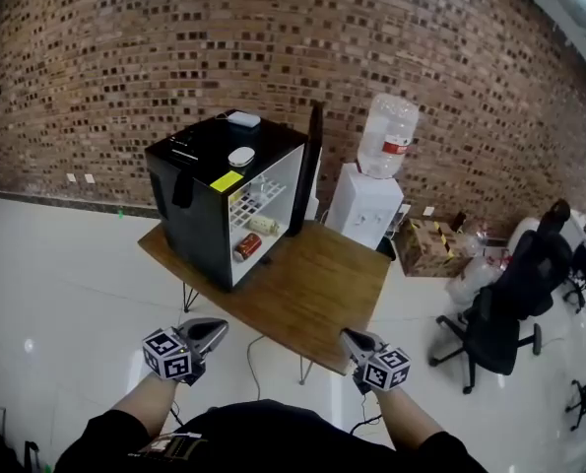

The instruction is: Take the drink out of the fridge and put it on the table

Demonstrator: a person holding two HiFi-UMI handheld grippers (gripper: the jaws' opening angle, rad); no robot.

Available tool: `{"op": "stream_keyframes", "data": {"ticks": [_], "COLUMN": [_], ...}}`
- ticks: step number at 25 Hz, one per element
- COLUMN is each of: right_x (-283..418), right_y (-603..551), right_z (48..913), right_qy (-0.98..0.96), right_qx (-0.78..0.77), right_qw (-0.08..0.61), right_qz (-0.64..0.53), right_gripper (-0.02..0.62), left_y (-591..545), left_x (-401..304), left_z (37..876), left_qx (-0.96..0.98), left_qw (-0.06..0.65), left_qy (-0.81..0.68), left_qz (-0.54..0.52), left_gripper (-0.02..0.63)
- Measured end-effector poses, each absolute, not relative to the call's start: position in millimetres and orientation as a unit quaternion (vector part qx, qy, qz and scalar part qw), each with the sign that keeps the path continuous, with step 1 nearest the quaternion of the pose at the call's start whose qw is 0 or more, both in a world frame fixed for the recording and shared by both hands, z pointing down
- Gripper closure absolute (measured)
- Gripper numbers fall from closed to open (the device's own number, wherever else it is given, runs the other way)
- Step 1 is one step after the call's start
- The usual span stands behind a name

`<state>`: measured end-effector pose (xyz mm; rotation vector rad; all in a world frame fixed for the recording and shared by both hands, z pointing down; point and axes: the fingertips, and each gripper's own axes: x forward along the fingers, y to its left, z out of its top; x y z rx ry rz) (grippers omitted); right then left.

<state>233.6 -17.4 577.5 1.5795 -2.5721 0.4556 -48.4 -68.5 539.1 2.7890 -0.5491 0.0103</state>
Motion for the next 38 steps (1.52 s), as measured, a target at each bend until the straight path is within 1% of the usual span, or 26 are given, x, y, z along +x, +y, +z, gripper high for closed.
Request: {"op": "stream_keyframes", "data": {"ticks": [1, 2, 3, 5, 9, 12, 15, 17, 21, 22, 25, 26, 27, 30, 32, 33, 38], "right_x": [233.2, 231.7, 229.0, 219.7, 182.9, 160.5, 141.7, 130.5, 120.4, 118.2, 110.9, 108.6, 105.4, 90.7, 84.7, 82.8, 74.1], "right_y": [-24.8, -34.2, -46.0, -74.9, -134.2, -180.8, -223.5, -247.4, -301.2, -315.5, -355.5, -368.5, -381.3, -411.0, -423.1, -426.5, -421.0], "right_z": [578.5, 578.5, 577.5, 575.4, 585.8, 597.1, 620.5, 642.9, 687.9, 699.9, 735.9, 744.5, 750.6, 764.8, 774.6, 779.1, 793.7], "right_qy": [-0.842, -0.843, -0.845, -0.851, -0.858, -0.85, -0.834, -0.821, -0.784, -0.775, -0.759, -0.753, -0.749, -0.749, -0.753, -0.756, -0.766], "right_qx": [0.516, 0.515, 0.513, 0.501, 0.449, 0.406, 0.347, 0.299, 0.209, 0.189, 0.143, 0.133, 0.126, 0.127, 0.14, 0.145, 0.138], "right_qw": [0.054, 0.065, 0.078, 0.119, 0.245, 0.336, 0.422, 0.473, 0.558, 0.571, 0.594, 0.599, 0.601, 0.59, 0.578, 0.573, 0.559], "right_qz": [0.145, 0.138, 0.128, 0.101, 0.036, -0.02, -0.081, -0.109, -0.176, -0.192, -0.226, -0.238, -0.25, -0.274, -0.28, -0.282, -0.287], "right_gripper": [0.542, 0.507, 0.489, 0.486, 0.369, 0.333, 0.333, 0.288, 0.246, 0.236, 0.234, 0.212, 0.207, 0.207, 0.183, 0.183, 0.183], "left_y": [-72.5, -77.6, -84.4, -101.6, -128.4, -142.5, -153.9, -160.4, -184.2, -191.0, -211.9, -218.8, -224.8, -236.8, -242.8, -245.2, -250.6], "left_x": [-47.4, -47.1, -47.3, -49.3, -61.6, -70.3, -81.5, -88.0, -85.1, -79.9, -55.2, -45.6, -36.1, -9.8, 6.2, 12.6, 21.3], "left_z": [540.2, 541.3, 542.2, 543.6, 550.4, 559.0, 562.9, 563.7, 572.1, 575.0, 583.9, 588.2, 593.4, 605.4, 608.1, 609.2, 615.8], "left_qx": [0.971, 0.973, 0.974, 0.977, 0.983, 0.985, 0.985, 0.984, 0.982, 0.981, 0.979, 0.978, 0.976, 0.972, 0.971, 0.97, 0.97], "left_qw": [0.149, 0.148, 0.146, 0.144, 0.141, 0.137, 0.139, 0.139, 0.125, 0.12, 0.111, 0.112, 0.114, 0.127, 0.14, 0.145, 0.151], "left_qy": [-0.185, -0.178, -0.171, -0.157, -0.115, -0.093, -0.092, -0.097, -0.117, -0.121, -0.132, -0.135, -0.136, -0.136, -0.135, -0.132, -0.117], "left_qz": [0.006, 0.009, 0.011, 0.009, 0.021, 0.039, 0.05, 0.059, 0.08, 0.087, 0.109, 0.116, 0.124, 0.142, 0.141, 0.142, 0.152], "left_gripper": [0.612, 0.612, 0.612, 0.612, 0.612, 0.612, 0.612, 0.612, 0.612, 0.612, 0.612, 0.612, 0.612, 0.612, 0.612, 0.612, 0.612]}}
